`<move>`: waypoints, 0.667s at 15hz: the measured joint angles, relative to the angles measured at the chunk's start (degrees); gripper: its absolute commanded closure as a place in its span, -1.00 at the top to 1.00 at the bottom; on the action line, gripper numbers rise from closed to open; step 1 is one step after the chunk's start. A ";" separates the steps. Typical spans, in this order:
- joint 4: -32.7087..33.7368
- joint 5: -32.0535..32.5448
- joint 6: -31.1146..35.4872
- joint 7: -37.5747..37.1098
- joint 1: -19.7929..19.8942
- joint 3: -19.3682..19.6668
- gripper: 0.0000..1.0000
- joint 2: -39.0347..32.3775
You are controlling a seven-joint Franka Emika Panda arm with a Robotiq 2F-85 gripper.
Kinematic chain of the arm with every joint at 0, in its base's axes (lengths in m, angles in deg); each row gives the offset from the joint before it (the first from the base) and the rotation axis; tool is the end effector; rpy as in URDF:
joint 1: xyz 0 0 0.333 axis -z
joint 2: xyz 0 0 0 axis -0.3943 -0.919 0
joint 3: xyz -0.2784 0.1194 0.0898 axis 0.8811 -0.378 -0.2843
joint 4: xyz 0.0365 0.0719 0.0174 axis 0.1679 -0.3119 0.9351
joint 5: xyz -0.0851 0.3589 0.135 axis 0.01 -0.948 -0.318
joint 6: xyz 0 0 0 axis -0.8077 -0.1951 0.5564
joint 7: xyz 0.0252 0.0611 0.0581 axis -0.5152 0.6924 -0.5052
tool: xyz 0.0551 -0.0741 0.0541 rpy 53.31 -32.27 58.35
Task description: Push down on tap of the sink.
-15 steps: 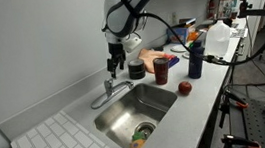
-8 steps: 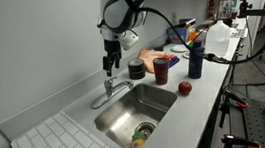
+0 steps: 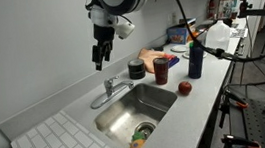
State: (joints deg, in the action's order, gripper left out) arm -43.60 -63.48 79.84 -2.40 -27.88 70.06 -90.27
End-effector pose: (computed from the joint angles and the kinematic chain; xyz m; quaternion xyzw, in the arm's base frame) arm 0.6389 0.1283 0.3946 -0.9733 -0.1763 -0.1453 0.0205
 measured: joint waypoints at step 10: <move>-16.39 2.90 0.09 -3.07 -0.94 0.07 1.00 16.37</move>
State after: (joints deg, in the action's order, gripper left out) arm -59.99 -60.58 79.93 -5.47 -28.81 70.13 -73.90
